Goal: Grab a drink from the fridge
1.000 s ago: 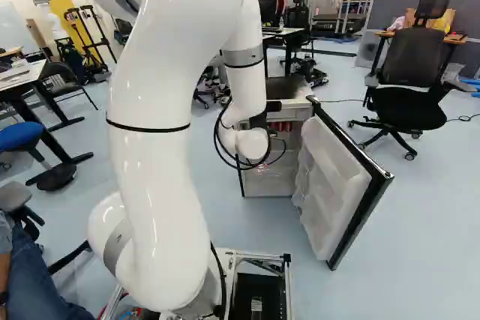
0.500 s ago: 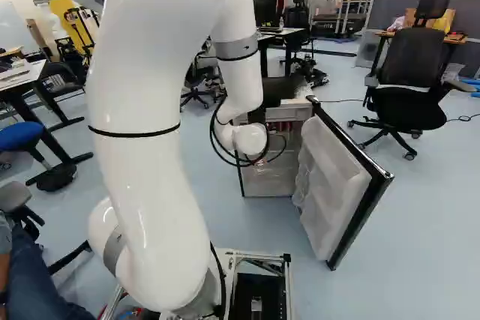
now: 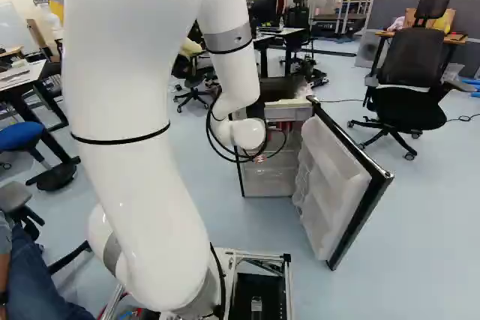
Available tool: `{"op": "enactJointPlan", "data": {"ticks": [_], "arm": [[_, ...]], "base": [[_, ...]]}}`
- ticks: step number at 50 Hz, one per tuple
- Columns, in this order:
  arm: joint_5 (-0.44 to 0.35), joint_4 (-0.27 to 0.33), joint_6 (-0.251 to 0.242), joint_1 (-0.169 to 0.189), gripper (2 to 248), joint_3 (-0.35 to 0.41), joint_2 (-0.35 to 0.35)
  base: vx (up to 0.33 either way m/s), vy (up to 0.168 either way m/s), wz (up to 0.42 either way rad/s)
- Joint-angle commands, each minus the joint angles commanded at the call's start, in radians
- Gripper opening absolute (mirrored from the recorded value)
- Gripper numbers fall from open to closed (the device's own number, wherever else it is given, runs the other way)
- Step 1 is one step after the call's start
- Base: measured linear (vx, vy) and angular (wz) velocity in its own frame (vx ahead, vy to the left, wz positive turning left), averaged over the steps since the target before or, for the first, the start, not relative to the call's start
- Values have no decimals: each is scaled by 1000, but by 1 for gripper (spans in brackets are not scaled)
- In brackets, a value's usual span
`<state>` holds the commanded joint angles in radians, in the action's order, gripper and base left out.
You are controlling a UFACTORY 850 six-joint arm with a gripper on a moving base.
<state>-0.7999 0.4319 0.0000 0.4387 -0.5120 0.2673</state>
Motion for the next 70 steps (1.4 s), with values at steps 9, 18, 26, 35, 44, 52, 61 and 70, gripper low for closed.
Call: {"op": "enactJointPlan", "data": {"ticks": [9, 18, 26, 35, 44, 52, 61, 70], "arm": [[8, 0, 0, -4, 96, -6, -18], [8, 0, 0, -9, 96, -14, -34], [8, 0, 0, -13, 96, -23, -46], [8, 0, 0, -18, 96, -34, -59], [8, 0, 0, -23, 96, -48, -69], [8, 0, 0, -28, 96, -63, -76], [8, 0, 0, -33, 96, -81, -81], [8, 0, 0, -39, 96, -101, -85]], "base": [[0, 0, 0], [0, 0, 0], [0, 0, 0], [0, 0, 0], [0, 0, 0], [0, 0, 0], [0, 0, 0], [0, 0, 0]]}}
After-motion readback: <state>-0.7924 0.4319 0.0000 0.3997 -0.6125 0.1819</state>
